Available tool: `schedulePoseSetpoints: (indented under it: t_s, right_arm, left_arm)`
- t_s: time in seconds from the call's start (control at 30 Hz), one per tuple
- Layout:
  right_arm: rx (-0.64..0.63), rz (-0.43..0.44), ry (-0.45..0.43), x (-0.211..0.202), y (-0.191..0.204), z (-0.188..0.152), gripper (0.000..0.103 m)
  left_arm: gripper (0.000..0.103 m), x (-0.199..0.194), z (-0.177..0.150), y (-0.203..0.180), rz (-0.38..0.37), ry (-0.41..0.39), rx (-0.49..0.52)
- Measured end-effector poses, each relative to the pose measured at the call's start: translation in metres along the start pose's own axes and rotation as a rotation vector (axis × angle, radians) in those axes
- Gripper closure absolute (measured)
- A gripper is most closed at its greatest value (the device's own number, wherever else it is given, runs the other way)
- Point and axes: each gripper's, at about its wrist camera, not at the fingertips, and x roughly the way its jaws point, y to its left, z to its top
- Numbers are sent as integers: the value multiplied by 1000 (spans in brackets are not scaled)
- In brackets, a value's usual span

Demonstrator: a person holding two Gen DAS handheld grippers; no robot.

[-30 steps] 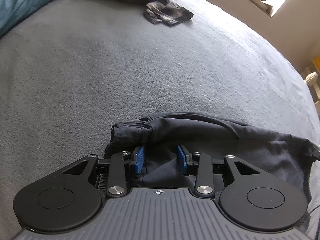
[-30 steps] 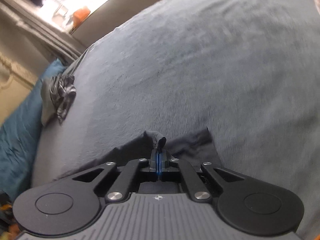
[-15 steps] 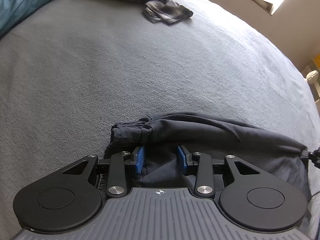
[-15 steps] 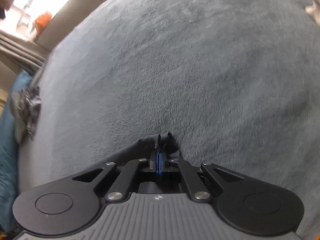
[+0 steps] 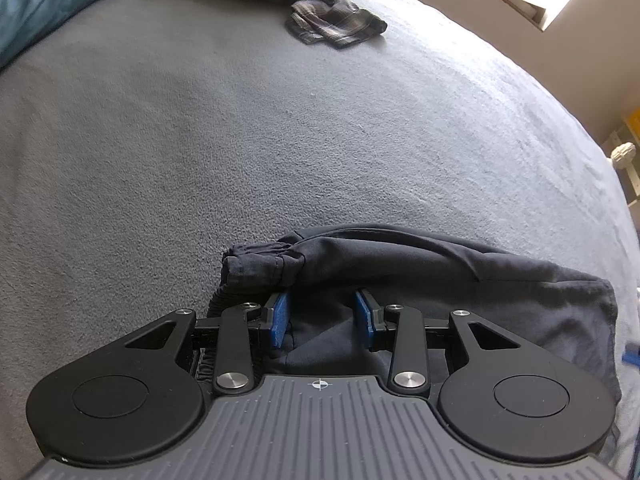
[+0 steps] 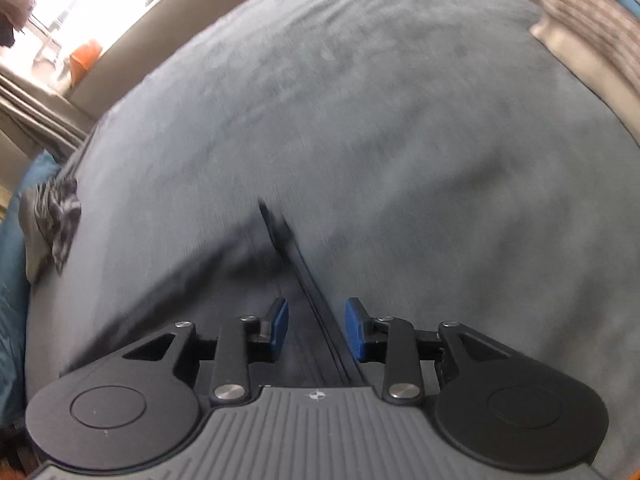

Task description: Fold clothes

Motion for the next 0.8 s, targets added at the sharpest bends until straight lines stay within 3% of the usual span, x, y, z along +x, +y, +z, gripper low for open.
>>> schedulePoseSetpoints:
  t_s: [0.23, 0.4, 0.67, 0.8]
  right_arm:
    - [108, -29, 62, -47, -33, -59, 69]
    - [290, -22, 47, -75, -59, -94, 69]
    - [604, 173, 54, -65, -88, -137, 69]
    - [701, 300, 2, -55, -96, -148, 68]
  left_arm:
    - [67, 3, 3, 1, 2, 12, 3]
    - [67, 5, 2, -3, 18, 17, 49]
    - [66, 6, 1, -7, 41, 26, 78]
    - [66, 7, 1, -10, 56, 29, 86]
